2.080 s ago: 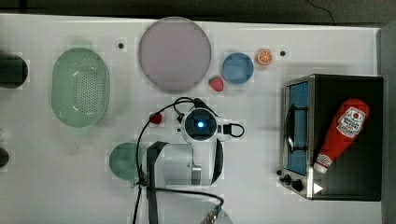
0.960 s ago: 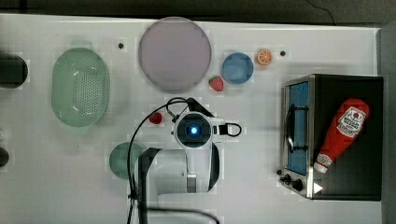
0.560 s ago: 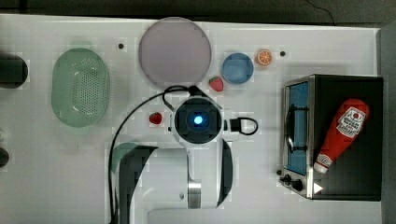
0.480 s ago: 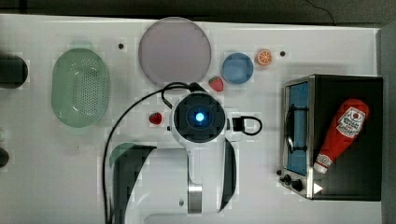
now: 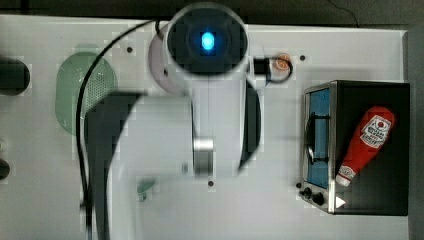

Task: Pick banana from table and place on plate.

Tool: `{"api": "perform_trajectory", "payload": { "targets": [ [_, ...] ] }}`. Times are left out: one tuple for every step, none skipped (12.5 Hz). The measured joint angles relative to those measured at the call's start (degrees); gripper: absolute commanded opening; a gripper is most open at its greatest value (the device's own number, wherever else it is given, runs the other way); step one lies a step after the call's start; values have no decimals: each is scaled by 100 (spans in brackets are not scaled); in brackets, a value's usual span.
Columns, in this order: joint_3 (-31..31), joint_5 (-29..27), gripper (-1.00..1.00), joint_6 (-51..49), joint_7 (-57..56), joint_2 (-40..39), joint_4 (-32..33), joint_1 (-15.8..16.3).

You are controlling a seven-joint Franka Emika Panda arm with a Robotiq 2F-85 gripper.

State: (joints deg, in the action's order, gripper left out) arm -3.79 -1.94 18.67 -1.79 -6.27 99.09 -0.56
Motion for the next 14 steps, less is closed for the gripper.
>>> {"api": "perform_trajectory", "payload": {
  "targets": [
    [-47, 50, -49, 0, 0, -539, -470, 3],
    [-81, 157, -49, 6, 2, -1069, -906, 17],
    [-103, 210, -49, 42, 1, -1566, -1231, 14],
    [-91, 210, -49, 27, 1, -2030, -1483, 29],
    [-51, 252, -49, 45, 1, -2464, -1690, 66],
    [-92, 273, -49, 108, 2, -2875, -1863, 56],
    [-162, 297, -49, 111, 2, -3301, -2098, 47],
    [-195, 335, -49, 287, 2, -3684, -2294, 72],
    [-210, 304, -49, 585, 17, -3922, -2288, 94],
    [-216, 255, -49, 725, 26, -4081, -2249, 111],
    [-166, 214, -49, 816, 33, -4218, -2238, 152],
    [-142, 232, -40, 985, 57, -4316, -2221, 180],
    [-92, 245, -20, 1221, 65, -4394, -2255, 225],
    [-57, 251, 3, 1512, 68, -4462, -2300, 264]
  ]
}}
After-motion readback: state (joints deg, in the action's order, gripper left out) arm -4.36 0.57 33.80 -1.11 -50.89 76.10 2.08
